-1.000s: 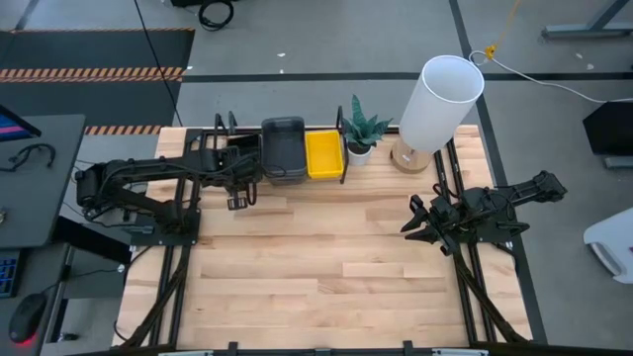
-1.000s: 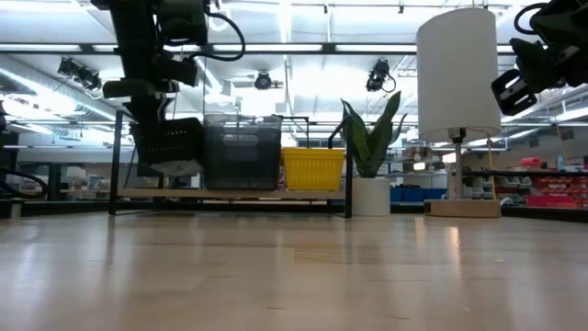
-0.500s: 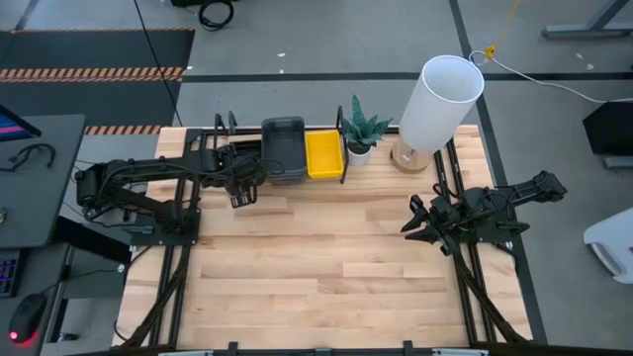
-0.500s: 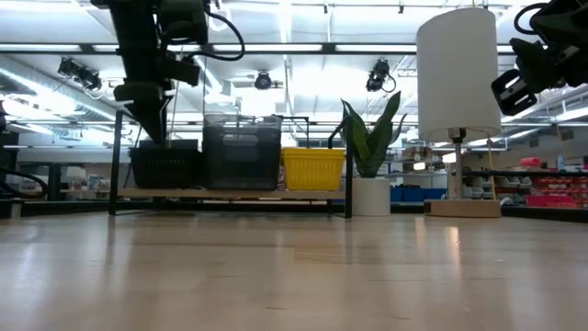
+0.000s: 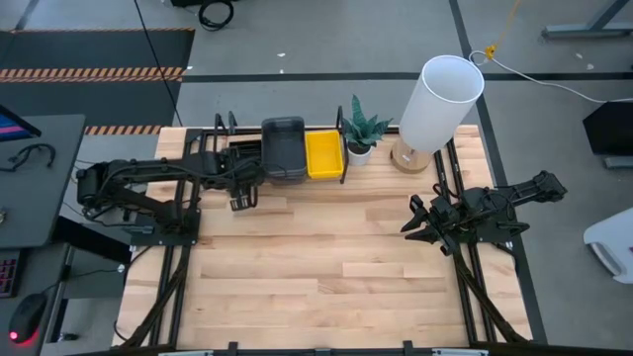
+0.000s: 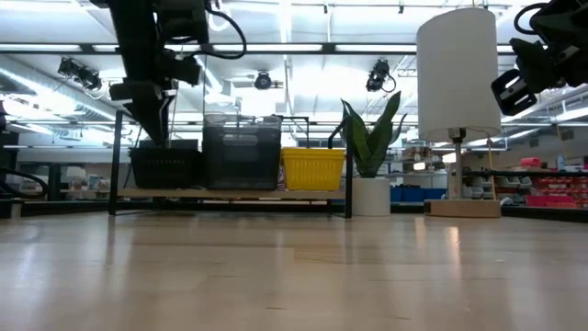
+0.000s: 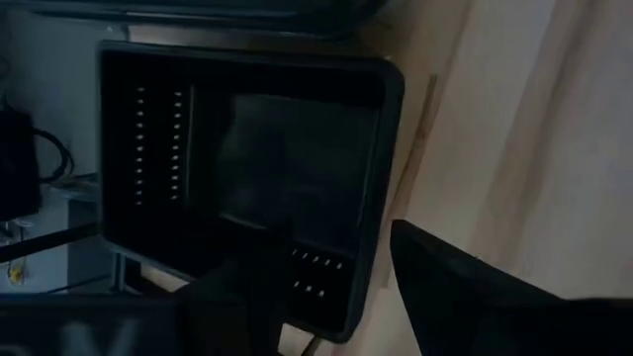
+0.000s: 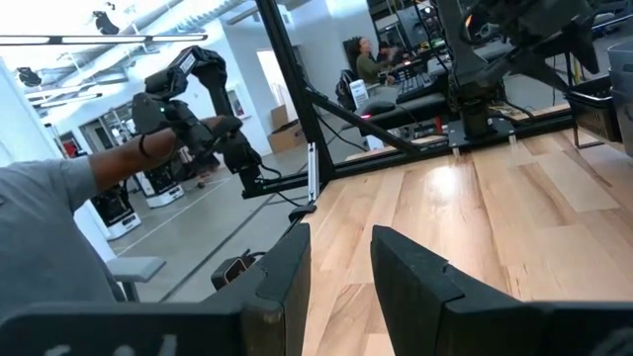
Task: Stack baskets on shelf by color
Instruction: Put the black bins on the shelf
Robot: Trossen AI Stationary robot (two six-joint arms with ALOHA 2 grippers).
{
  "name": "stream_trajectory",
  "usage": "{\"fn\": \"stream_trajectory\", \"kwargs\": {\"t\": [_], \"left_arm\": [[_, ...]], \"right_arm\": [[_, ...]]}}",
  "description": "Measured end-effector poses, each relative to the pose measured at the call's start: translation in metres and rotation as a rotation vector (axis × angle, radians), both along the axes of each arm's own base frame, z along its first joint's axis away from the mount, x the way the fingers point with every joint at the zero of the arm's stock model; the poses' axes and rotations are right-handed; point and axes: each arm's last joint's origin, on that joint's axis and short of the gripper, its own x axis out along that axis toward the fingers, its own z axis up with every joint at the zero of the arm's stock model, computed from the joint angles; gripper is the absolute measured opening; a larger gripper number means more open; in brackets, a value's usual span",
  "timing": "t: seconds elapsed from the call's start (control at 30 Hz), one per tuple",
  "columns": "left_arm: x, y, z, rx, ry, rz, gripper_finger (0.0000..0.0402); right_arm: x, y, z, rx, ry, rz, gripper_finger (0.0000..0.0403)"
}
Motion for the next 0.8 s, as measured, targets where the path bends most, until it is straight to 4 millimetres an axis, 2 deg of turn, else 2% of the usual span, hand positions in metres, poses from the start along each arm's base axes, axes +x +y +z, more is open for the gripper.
{"fn": "stream_trajectory", "kwargs": {"t": [0.17,0.43,0.57,0.8], "left_arm": [[0.0038,0.0049,-0.0064,-0.002,0.026,0.024,0.0176],[0.0021,0.0086,-0.0038,0.078,0.029,0.054,0.0144],[0.0037,0.0081,-0.0047,0.002,0.004,0.033,0.0127],[0.004,0.0097,-0.0048,-0.008,0.013,-0.008,0.0115]], "right_arm": [[0.0,0.0,0.0001,0.0,-0.001,0.0,0.0114],[-0.0001,-0.0001,0.0016,0.004,-0.015,0.0,0.0115],[-0.0001,0.0,0.0017,0.004,-0.016,0.0,0.0115],[-0.0001,-0.0001,0.0017,0.005,-0.016,0.0,0.0115]]}}
